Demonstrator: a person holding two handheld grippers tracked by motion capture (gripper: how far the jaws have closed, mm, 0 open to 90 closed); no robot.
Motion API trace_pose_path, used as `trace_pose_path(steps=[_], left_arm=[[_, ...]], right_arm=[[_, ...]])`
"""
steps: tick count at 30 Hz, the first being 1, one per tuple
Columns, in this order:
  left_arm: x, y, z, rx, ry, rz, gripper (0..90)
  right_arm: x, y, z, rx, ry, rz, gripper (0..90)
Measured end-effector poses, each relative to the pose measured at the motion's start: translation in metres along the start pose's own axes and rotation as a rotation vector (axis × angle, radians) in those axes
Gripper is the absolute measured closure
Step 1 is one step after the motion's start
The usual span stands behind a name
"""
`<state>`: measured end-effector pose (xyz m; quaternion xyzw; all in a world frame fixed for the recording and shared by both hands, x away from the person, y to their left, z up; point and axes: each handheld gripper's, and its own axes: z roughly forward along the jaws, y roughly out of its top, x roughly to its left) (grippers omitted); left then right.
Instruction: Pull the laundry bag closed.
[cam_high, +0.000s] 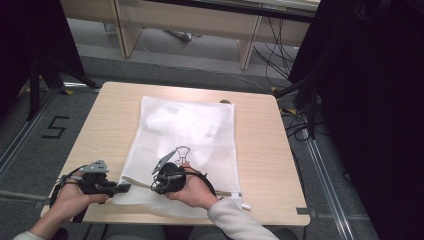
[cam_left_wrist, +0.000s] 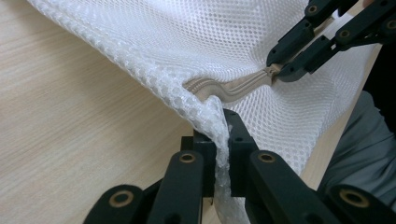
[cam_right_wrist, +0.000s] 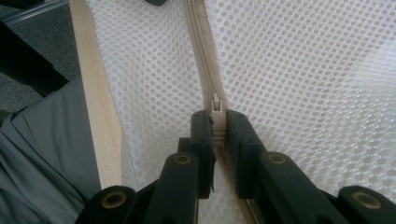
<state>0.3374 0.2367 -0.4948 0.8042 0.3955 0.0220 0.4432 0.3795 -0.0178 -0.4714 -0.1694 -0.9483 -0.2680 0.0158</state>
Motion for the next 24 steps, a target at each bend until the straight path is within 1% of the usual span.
trace_pose_path(steps=[1, 2, 3, 4, 5, 7, 8, 9, 12, 13, 15, 16, 19, 20, 21, 22, 24], left_arm=[[0.0, -0.0004, 0.0005, -0.008, 0.0, -0.002, 85.5], [0.0002, -0.0003, 0.0004, -0.004, 0.002, -0.001, 85.6], [0.0001, -0.0002, 0.0005, -0.004, 0.002, 0.0, 85.5], [0.0002, 0.0003, -0.0003, 0.009, 0.002, 0.001, 85.6], [0.0002, 0.0005, -0.0005, 0.013, 0.0, 0.003, 85.6], [0.0, -0.0002, 0.0005, -0.007, 0.001, -0.002, 85.6], [0.0, 0.0, 0.0003, -0.003, 0.003, -0.001, 85.5], [0.0, -0.0001, 0.0004, -0.005, 0.002, -0.001, 85.5], [0.0001, -0.0002, 0.0005, -0.004, 0.0, -0.001, 85.5], [-0.0001, 0.0004, -0.0003, 0.009, 0.008, 0.001, 85.6], [0.0001, -0.0003, 0.0006, -0.007, 0.001, -0.002, 85.5], [0.0002, -0.0002, 0.0004, -0.004, 0.0, -0.001, 85.6], [-0.0002, 0.0, 0.0005, -0.005, 0.001, -0.002, 85.6], [0.0, 0.0, 0.0004, -0.005, 0.002, -0.001, 85.5], [0.0002, 0.0, 0.0003, -0.004, -0.001, -0.002, 85.5], [0.0002, -0.0003, 0.0004, -0.007, 0.001, -0.002, 85.6], [0.0002, -0.0002, 0.0003, -0.007, 0.001, -0.002, 85.5]], right_arm=[[-0.0005, -0.0007, -0.0003, -0.002, 0.002, -0.001, 82.4], [-0.0014, -0.0015, -0.0005, -0.002, 0.001, -0.005, 82.4], [-0.001, -0.0025, -0.0014, 0.005, -0.003, 0.012, 82.4], [-0.0015, -0.0032, -0.002, 0.004, 0.001, 0.016, 82.4], [-0.0025, -0.0037, -0.002, 0.002, 0.003, 0.002, 82.4], [-0.0022, -0.0042, -0.0035, 0.004, -0.002, 0.014, 82.4], [-0.002, -0.0043, -0.004, 0.003, -0.003, 0.019, 82.4], [-0.0026, -0.0041, -0.0037, -0.002, -0.002, 0.002, 82.4], [-0.0027, -0.0048, -0.0041, -0.002, 0.004, 0.006, 82.4], [-0.0027, -0.005, -0.0038, -0.003, -0.002, 0.006, 82.4], [-0.0031, -0.0054, -0.0045, 0.001, -0.001, 0.0, 82.4], [-0.0027, -0.006, -0.0052, 0.003, -0.004, 0.009, 82.4], [-0.0028, -0.0063, -0.0054, 0.003, -0.007, 0.008, 82.4], [-0.0021, -0.0065, -0.0058, 0.003, -0.007, 0.018, 82.4], [-0.002, -0.0065, -0.006, 0.005, -0.009, 0.019, 82.4], [-0.0032, -0.0069, -0.0062, 0.005, -0.01, 0.006, 82.4], [-0.0038, -0.0078, -0.0071, 0.005, -0.007, 0.007, 82.4]])
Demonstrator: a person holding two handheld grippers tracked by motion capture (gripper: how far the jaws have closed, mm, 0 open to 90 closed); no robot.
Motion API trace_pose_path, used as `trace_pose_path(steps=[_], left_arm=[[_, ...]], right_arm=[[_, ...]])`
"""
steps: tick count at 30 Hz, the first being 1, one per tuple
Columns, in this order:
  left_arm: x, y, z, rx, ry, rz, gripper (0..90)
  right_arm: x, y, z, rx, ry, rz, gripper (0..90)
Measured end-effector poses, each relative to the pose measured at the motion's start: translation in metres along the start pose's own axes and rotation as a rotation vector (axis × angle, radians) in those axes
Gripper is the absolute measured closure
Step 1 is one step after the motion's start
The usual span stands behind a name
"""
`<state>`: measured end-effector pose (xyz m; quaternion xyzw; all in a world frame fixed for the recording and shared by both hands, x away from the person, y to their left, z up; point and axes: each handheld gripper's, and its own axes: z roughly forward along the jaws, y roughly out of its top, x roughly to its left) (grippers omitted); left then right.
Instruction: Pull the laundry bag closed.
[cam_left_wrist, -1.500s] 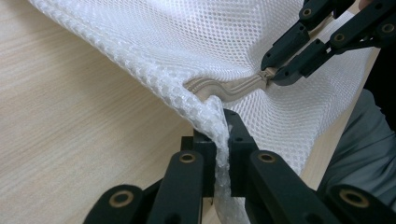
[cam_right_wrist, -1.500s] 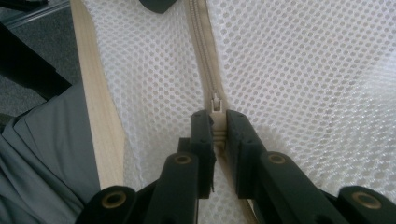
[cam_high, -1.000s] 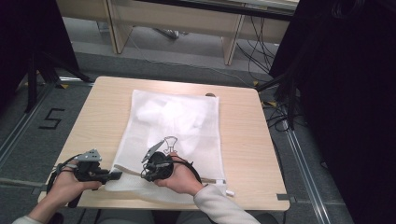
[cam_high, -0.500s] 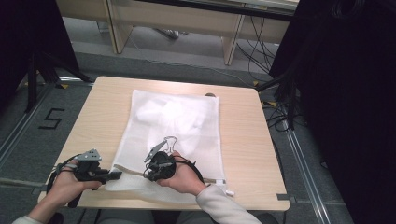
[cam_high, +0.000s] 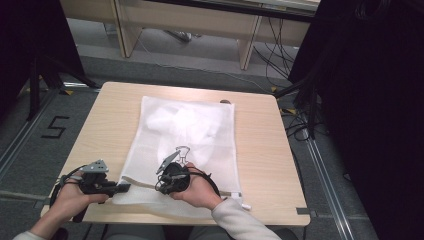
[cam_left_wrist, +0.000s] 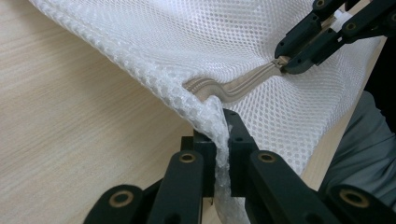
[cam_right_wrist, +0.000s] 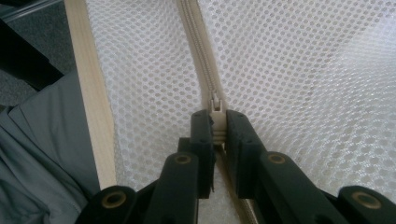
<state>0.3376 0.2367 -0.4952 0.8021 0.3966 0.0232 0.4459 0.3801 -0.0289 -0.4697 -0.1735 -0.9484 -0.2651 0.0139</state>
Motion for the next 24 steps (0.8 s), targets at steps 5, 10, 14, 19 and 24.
trace_pose_path(steps=[5, 10, 14, 19, 24], left_arm=[[0.0004, -0.0003, -0.0001, 0.0, -0.003, -0.008, 85.6], [0.0014, 0.0002, -0.0007, 0.015, -0.013, -0.004, 85.6], [0.001, 0.0002, -0.0007, 0.009, -0.011, -0.011, 85.6], [0.0004, 0.0005, -0.001, 0.007, -0.002, -0.008, 85.6], [0.0002, 0.0005, -0.0005, -0.008, -0.004, -0.008, 85.6]], right_arm=[[-0.0002, -0.0011, -0.0015, 0.006, -0.011, 0.005, 82.4], [-0.0002, -0.0014, -0.0014, 0.007, -0.006, 0.004, 82.4], [-0.0007, -0.0019, -0.003, 0.006, -0.002, 0.014, 82.4], [-0.0011, -0.0035, -0.0049, 0.01, -0.003, 0.008, 82.4], [-0.0012, -0.0043, -0.0066, 0.008, -0.004, 0.008, 82.4]])
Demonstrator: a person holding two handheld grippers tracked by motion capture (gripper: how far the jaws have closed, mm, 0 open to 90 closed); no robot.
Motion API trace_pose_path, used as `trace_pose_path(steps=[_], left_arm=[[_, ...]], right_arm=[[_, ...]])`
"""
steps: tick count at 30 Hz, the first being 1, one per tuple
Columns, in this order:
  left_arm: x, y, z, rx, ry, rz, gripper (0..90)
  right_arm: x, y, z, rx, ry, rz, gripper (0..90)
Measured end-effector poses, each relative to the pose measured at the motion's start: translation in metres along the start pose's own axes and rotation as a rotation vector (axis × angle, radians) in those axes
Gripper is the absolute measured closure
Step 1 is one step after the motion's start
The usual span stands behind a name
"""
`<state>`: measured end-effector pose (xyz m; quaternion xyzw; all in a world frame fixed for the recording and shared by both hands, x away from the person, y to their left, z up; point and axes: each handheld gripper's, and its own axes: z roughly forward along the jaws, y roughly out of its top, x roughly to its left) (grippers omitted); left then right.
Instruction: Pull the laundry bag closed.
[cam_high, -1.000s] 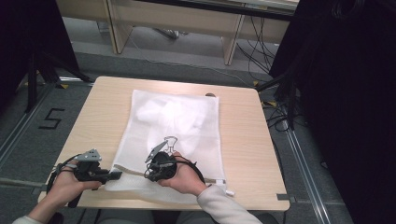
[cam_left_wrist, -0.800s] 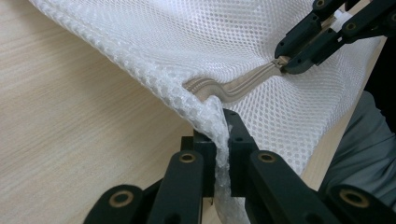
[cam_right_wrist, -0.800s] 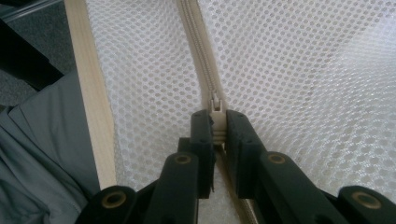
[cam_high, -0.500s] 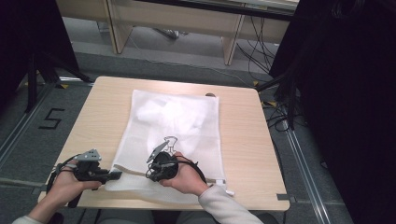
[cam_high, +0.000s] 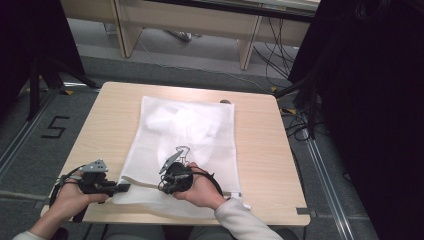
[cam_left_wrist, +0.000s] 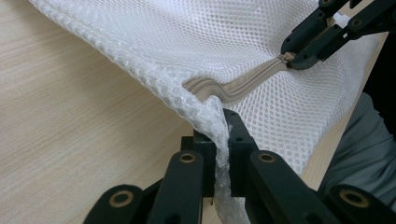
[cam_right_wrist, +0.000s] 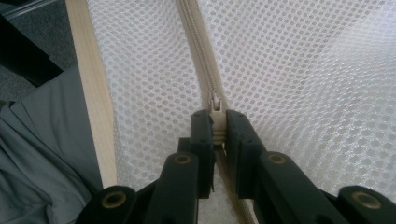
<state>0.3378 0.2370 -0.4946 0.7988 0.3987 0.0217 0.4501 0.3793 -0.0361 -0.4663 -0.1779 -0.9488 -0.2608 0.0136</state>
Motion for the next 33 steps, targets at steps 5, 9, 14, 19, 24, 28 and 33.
trace_pose_path(steps=[5, 9, 14, 19, 24, 28, 33], left_arm=[[0.0014, 0.0003, -0.0008, 0.019, -0.007, 0.001, 85.6], [0.0009, -0.0005, -0.0001, -0.002, 0.001, 0.0, 85.5], [0.0013, 0.0005, -0.0009, 0.018, -0.004, 0.001, 85.6], [0.0016, 0.0005, -0.0009, 0.022, 0.001, 0.003, 85.6], [0.0016, 0.0003, -0.0006, 0.023, -0.001, 0.003, 85.6], [0.0021, 0.0006, -0.0014, 0.027, 0.001, 0.011, 85.6], [0.0011, 0.0002, -0.0003, 0.011, 0.01, 0.011, 85.6]], right_arm=[[-0.0014, -0.0025, -0.0019, 0.0, -0.007, 0.001, 82.4], [-0.0015, -0.003, -0.0022, -0.002, -0.003, 0.0, 82.4], [-0.0012, -0.0029, -0.0021, -0.005, -0.008, 0.0, 82.4], [-0.0014, -0.0039, -0.0046, 0.002, -0.01, 0.002, 82.4], [-0.0023, -0.0057, -0.0062, -0.001, -0.01, 0.003, 82.4], [-0.0021, -0.0056, -0.0064, 0.0, -0.01, 0.002, 82.4], [-0.0017, -0.006, -0.008, -0.005, -0.011, -0.002, 82.4]])
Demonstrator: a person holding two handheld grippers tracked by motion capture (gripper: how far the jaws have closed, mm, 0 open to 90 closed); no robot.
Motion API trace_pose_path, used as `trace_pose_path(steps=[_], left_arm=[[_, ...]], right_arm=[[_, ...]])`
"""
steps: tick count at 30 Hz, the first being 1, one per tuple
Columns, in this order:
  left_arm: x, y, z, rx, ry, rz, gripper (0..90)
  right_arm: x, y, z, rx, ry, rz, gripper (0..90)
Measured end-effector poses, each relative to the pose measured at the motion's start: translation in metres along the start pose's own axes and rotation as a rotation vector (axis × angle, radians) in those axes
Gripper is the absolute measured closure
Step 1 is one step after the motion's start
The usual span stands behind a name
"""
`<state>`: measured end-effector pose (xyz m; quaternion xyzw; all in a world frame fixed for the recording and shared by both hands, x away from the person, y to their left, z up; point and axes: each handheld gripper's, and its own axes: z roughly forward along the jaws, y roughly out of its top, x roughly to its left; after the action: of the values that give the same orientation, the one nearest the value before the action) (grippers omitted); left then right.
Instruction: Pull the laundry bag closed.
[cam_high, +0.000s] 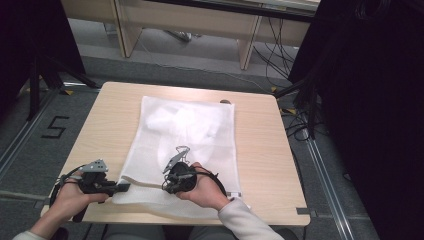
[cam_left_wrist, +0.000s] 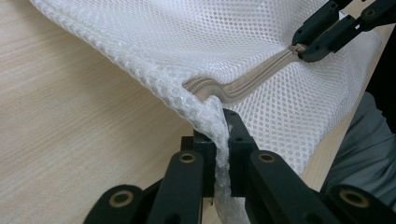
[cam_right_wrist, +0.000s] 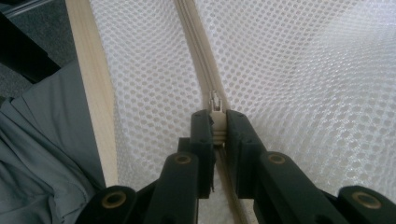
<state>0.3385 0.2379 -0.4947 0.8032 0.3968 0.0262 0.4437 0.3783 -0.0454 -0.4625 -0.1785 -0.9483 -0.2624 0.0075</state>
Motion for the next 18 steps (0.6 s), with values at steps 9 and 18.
trace_pose_path(steps=[9, 18], left_arm=[[0.0009, -0.0001, -0.0004, 0.017, 0.004, 0.001, 85.5], [0.0008, 0.0004, -0.0001, 0.011, 0.001, -0.007, 85.6]], right_arm=[[-0.0015, -0.0047, -0.0046, 0.008, -0.012, 0.013, 82.4], [-0.0033, -0.0051, -0.0072, -0.001, -0.005, 0.02, 82.4]])
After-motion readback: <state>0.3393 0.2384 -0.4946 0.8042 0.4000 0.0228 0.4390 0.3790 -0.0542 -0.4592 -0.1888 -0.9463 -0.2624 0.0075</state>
